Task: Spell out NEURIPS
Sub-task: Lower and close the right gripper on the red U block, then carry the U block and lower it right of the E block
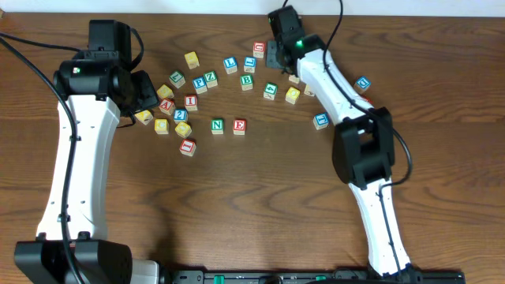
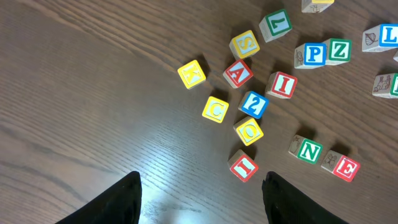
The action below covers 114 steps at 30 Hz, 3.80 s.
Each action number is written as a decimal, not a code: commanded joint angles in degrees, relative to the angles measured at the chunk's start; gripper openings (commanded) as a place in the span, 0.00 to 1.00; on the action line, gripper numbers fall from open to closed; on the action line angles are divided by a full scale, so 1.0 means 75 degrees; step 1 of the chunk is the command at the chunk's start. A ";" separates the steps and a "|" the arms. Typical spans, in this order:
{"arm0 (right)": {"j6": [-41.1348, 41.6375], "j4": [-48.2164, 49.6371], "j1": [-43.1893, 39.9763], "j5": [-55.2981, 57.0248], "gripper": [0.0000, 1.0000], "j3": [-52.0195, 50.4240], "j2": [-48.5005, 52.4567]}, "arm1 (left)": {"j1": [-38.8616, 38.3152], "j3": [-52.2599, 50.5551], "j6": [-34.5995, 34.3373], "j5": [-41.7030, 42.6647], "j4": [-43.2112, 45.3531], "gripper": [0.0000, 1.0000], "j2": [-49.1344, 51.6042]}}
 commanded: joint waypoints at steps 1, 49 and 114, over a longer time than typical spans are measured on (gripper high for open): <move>-0.0082 -0.0335 0.0032 -0.0006 0.24 0.0070 -0.0918 | 0.0006 0.0047 -0.0038 -0.0015 -0.0017 0.61 -0.0052; 0.0673 -0.1938 0.1760 -0.0880 0.24 -0.3657 -0.2034 | 0.0006 0.0047 -0.0038 -0.0015 -0.0017 0.61 -0.0052; 0.0778 -0.2524 0.1894 -0.0341 0.47 -0.1836 -0.1664 | 0.0006 0.0047 -0.0038 -0.0012 -0.0017 0.61 -0.0052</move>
